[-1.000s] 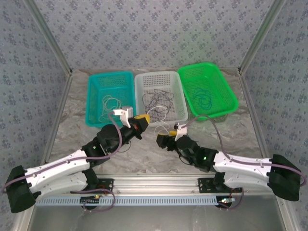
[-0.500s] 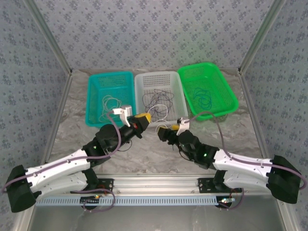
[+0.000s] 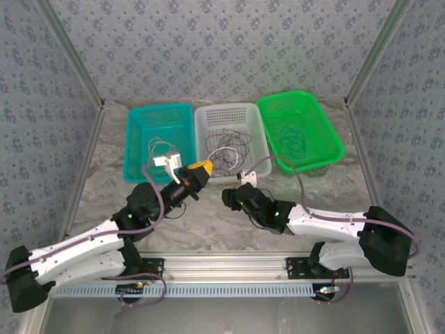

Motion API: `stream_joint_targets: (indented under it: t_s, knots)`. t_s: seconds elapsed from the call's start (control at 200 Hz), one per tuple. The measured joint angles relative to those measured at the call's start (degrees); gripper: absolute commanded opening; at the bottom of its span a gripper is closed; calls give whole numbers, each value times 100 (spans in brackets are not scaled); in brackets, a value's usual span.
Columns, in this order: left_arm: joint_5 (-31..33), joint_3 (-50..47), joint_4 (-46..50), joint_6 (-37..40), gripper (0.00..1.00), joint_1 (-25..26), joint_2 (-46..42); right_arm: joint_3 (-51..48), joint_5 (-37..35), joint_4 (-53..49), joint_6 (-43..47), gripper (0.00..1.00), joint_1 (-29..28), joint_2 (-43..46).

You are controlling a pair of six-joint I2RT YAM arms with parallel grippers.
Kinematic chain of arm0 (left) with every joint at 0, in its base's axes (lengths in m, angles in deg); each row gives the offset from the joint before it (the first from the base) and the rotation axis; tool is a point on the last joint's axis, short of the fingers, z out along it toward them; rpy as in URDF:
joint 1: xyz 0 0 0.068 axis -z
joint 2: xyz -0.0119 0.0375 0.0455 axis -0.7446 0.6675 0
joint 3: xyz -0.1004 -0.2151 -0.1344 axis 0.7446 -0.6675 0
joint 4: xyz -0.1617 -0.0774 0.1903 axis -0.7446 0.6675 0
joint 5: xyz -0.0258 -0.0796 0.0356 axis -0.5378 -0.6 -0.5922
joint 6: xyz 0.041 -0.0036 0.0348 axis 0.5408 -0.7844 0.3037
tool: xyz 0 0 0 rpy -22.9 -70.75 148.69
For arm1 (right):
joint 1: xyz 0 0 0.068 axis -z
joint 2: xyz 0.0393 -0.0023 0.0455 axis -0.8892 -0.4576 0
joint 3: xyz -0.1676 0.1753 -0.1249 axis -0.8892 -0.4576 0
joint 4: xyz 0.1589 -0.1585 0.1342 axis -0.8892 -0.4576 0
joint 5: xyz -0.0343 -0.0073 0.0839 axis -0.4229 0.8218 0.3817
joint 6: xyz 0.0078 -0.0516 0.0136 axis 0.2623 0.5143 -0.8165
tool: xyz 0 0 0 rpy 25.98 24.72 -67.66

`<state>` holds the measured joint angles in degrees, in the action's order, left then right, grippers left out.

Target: Untangle the cables

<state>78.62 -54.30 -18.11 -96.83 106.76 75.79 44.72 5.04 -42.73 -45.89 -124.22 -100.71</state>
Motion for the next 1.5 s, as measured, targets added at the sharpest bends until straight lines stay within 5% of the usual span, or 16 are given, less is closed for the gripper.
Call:
stream_joint_targets:
  t_s: [0.24, 0.36, 0.71, 1.194, 1.364, 1.499]
  knots:
    - [138, 76, 212, 262, 0, -17, -313, -48, 46, -476, 39, 22, -236, -72]
    - [170, 76, 380, 321, 0, -122, -439, -48, 35, -678, 144, 0, -273, -92]
    - [243, 79, 997, 404, 0, -382, -769, -46, 2, -872, 328, 0, -323, -96]
    - [726, 243, 2280, 592, 0, -1193, -1174, 1196, -505, -1821, 1637, 0, -1458, -1285]
    - [809, 249, 2286, 693, 0, -1342, -1187, 1355, -546, -1873, 1679, 63, -1447, -1351]
    - [859, 463, 2437, 887, 0, -1434, -1086, 1327, -603, -1928, 1637, 91, -1401, -964]
